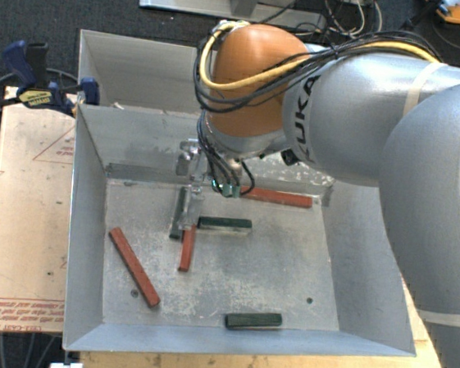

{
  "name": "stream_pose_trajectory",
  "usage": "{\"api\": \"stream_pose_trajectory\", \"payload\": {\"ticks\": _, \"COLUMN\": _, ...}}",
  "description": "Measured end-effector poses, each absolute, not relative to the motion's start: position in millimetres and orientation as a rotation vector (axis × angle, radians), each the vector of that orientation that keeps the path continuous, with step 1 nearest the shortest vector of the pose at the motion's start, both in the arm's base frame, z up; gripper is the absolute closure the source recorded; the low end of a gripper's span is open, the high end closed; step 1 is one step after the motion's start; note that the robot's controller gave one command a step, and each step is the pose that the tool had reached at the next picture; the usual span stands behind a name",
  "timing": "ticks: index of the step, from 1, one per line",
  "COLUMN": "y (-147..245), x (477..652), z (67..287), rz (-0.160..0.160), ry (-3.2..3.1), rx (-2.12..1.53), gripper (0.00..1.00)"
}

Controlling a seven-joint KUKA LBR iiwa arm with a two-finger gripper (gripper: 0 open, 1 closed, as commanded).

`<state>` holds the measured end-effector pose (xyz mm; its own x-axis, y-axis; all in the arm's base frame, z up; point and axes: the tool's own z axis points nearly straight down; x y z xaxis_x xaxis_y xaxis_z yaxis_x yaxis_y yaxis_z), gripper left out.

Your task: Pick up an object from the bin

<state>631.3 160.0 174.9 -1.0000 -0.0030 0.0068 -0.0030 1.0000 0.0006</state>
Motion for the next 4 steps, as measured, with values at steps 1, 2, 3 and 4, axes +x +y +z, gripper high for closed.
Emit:
{"api": "stream_pose_trajectory", "payload": {"ticks": 1, "y": 106, "x": 609.7, "z": 70, "rz": -0.002, "ry": -3.127, "rx": 0.351, "gripper": 0.00}}
{"api": "stream_pose_trajectory", "payload": {"ticks": 2, "y": 108, "x": 611.7, "z": 73, "rz": -0.004, "ry": -3.133, "rx": 0.353, "gripper": 1.00}}
{"api": "stream_pose_trajectory", "payload": {"ticks": 3, "y": 87, "x": 623.5, "z": 83, "rz": -0.002, "ry": -3.123, "rx": -0.384, "gripper": 1.00}}
{"api": "stream_pose_trajectory", "payload": {"ticks": 4, "y": 87, "x": 623.1, "z": 82, "rz": -0.002, "ry": -3.121, "rx": -0.383, "gripper": 0.00}}
